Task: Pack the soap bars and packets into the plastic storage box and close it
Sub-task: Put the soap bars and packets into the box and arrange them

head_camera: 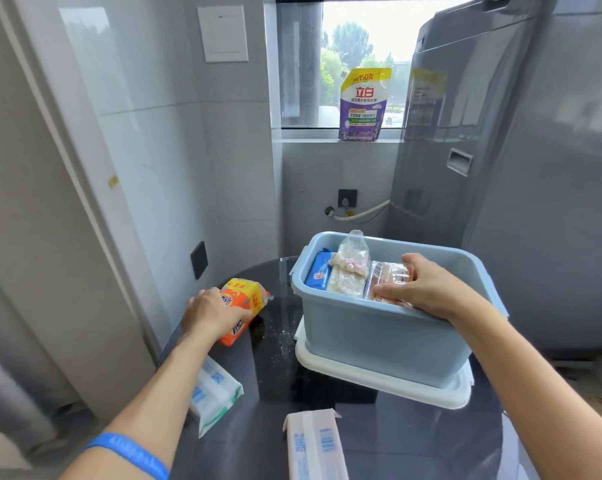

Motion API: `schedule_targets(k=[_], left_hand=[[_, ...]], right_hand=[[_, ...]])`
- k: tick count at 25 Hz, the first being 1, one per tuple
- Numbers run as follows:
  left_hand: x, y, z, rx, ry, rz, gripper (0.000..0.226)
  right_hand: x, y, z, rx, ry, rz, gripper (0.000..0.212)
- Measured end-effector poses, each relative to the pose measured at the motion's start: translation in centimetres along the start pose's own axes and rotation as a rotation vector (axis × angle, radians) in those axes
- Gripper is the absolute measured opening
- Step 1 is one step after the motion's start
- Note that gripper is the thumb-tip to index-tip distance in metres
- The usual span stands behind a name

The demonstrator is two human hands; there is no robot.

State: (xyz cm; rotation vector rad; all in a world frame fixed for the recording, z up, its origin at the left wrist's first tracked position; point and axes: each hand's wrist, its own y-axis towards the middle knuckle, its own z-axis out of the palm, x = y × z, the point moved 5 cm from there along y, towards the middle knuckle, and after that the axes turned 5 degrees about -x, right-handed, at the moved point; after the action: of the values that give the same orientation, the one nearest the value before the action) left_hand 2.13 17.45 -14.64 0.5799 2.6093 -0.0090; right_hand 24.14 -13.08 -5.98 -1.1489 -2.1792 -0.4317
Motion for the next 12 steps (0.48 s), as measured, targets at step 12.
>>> schedule_targets(k=[12], left_hand=[[-21.0,-11.4,-4.1,0.492,-1.097,0.198,0.052]], right_hand=[[-0.6,-1.2,-1.4,-0.005,0.577,0.114,0.076]])
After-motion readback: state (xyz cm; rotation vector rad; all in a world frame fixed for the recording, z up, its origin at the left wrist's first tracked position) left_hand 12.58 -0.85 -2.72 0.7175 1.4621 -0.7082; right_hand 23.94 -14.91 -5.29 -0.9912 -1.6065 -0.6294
